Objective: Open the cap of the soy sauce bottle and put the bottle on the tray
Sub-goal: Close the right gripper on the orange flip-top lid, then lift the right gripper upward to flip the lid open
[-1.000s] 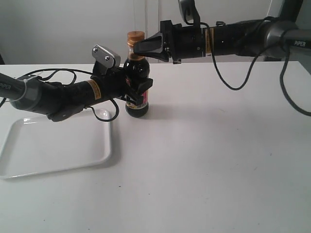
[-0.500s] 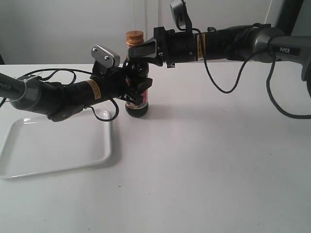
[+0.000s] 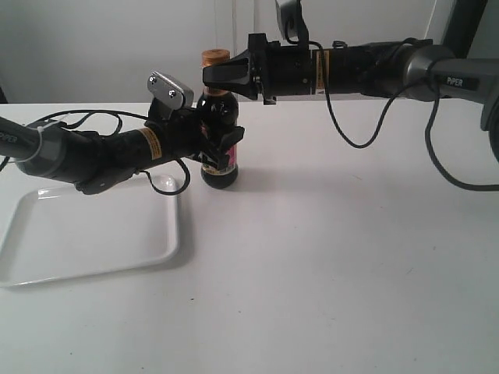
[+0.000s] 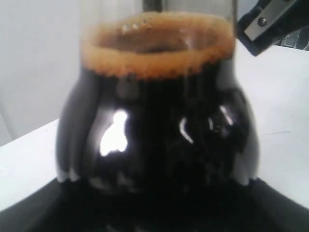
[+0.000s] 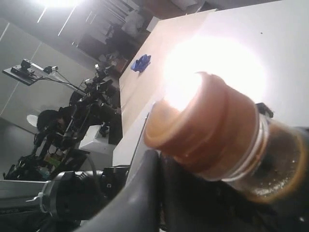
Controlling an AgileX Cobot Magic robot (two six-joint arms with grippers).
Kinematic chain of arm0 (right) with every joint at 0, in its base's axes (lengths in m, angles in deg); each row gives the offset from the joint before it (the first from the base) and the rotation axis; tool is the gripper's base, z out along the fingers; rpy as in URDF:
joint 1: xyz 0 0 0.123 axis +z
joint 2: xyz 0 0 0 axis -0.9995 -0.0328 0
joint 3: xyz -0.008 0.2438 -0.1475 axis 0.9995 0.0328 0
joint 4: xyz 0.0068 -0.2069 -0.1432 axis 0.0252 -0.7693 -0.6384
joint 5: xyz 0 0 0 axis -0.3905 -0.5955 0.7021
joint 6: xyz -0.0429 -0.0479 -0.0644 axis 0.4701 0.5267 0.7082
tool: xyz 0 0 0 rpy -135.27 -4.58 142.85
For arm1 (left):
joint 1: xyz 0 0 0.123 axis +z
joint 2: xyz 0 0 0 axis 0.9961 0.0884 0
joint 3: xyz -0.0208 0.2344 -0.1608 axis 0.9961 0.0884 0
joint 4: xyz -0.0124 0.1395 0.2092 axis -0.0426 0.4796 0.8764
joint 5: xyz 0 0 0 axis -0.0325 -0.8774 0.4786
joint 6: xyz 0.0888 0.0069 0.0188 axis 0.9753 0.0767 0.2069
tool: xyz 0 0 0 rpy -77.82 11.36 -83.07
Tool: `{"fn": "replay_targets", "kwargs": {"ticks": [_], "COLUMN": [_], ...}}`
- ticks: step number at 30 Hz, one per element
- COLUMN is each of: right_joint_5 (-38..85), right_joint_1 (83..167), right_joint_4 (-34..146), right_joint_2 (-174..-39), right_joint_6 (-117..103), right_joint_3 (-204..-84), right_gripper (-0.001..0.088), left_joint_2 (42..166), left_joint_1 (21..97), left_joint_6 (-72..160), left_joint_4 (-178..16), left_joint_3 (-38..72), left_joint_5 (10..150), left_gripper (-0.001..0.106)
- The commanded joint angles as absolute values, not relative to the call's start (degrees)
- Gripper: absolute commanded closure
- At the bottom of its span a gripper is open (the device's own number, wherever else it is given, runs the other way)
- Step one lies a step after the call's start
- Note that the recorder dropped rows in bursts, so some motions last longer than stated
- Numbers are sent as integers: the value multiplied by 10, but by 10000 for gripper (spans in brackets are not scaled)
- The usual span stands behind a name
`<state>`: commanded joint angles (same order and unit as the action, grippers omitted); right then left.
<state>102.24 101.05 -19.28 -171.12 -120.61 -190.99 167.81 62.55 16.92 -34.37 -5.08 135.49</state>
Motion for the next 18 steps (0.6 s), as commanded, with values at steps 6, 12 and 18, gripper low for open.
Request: {"fn": "replay_targets", "kwargs": {"ticks": [6, 12, 18], "right_joint_5": [1010, 1005, 998], "right_joint_1": [1011, 1011, 1008], "right_joint_4": [-169, -152, -150], "right_joint_2": [-1711, -1711, -1711], "right_joint_6": [-1195, -1187, -1187], "right_joint_3": [-1910, -1924, -1947], "right_gripper": [868, 868, 868], "left_joint_2": [1678, 1678, 1678], "left_joint_1": [626, 626, 626], "left_joint_6": [192, 192, 192], "left_joint_4": [-340, -339, -339], "left_joint_3": [-51, -51, -51], "left_joint_5": [1355, 1355, 1355], "left_gripper": [1053, 1053, 1053]}}
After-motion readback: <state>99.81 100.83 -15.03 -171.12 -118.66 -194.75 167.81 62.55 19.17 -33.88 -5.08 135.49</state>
